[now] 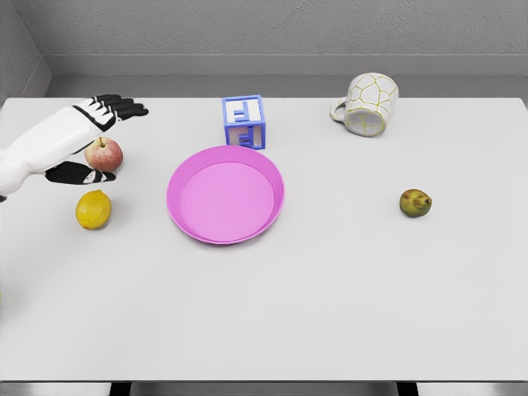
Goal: Put the lemon on the plate with left arm
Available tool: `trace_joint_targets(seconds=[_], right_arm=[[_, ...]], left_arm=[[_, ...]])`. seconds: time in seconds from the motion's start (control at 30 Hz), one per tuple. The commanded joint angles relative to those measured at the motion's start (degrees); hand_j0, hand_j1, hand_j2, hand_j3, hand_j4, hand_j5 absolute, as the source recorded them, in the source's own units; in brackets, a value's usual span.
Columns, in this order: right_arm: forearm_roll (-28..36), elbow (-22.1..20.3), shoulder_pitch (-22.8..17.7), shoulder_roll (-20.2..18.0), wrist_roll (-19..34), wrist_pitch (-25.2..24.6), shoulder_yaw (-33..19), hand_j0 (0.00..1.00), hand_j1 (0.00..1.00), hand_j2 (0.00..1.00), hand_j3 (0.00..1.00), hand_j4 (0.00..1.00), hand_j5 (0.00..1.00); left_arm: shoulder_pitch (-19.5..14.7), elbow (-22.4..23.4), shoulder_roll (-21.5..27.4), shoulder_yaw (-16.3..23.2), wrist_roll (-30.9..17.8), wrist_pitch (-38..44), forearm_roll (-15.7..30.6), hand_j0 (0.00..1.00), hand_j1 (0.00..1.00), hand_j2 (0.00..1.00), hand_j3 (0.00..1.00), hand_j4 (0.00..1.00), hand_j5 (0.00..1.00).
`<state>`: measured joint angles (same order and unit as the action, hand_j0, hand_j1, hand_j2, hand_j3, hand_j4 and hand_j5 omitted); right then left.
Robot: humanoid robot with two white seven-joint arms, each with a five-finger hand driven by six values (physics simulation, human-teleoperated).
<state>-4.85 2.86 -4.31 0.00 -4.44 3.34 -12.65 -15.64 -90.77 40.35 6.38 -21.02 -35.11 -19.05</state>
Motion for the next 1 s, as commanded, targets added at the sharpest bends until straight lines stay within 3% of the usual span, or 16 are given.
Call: trace_joint_targets(seconds=[0.0, 0.3, 0.5, 0.67, 0.73, 0.83, 0.97], right_arm=[[0.01, 0.04, 0.0, 0.0, 0.05, 0.0, -0.27, 1.0, 1.0, 1.0, 1.0, 1.0, 1.0], [0.01, 0.04, -0.09, 0.0, 0.05, -0.08, 0.17, 1.0, 1.0, 1.0, 1.0, 1.0, 1.0], [0.01, 0.04, -0.09, 0.0, 0.05, -0.08, 0.17, 1.0, 1.0, 1.0, 1.0, 1.0, 1.0], [0.01, 0.04, -0.09, 0.0, 0.05, -0.08, 0.17, 1.0, 1.0, 1.0, 1.0, 1.0, 1.0], [0.01, 0.04, -0.09, 0.0, 0.05, -0.08, 0.17, 1.0, 1.0, 1.0, 1.0, 1.0, 1.0], [0.01, 0.04, -0.09, 0.0, 0.05, -0.08, 0.17, 1.0, 1.0, 1.0, 1.0, 1.0, 1.0], [0.01, 0.04, -0.09, 0.0, 0.05, -0.08, 0.17, 1.0, 1.0, 1.0, 1.0, 1.0, 1.0]], left_arm=[[0.0, -0.02, 0.0, -0.14, 0.01, 0.11, 0.15, 1.0, 1.0, 1.0, 1.0, 1.0, 1.0], [0.09, -0.2, 1.57, -1.64, 0.01, 0.11, 0.33, 1.0, 1.0, 1.0, 1.0, 1.0, 1.0], [0.44, -0.11, 13.97, 11.2, 0.28, 0.11, 0.68, 1.0, 1.0, 1.0, 1.0, 1.0, 1.0], [0.44, -0.11, 20.12, 11.72, 0.54, 0.11, 1.56, 1.0, 1.0, 1.0, 1.0, 1.0, 1.0], [0.53, -0.02, 22.67, 15.33, 0.54, 0.11, 0.94, 1.0, 1.0, 1.0, 1.0, 1.0, 1.0], [0.7, 0.24, 22.06, 17.35, 0.1, 0.11, -2.04, 1.0, 1.0, 1.0, 1.0, 1.0, 1.0], [0.62, 2.0, 17.49, 18.58, 0.01, 0.11, -5.2, 1.0, 1.0, 1.0, 1.0, 1.0, 1.0]])
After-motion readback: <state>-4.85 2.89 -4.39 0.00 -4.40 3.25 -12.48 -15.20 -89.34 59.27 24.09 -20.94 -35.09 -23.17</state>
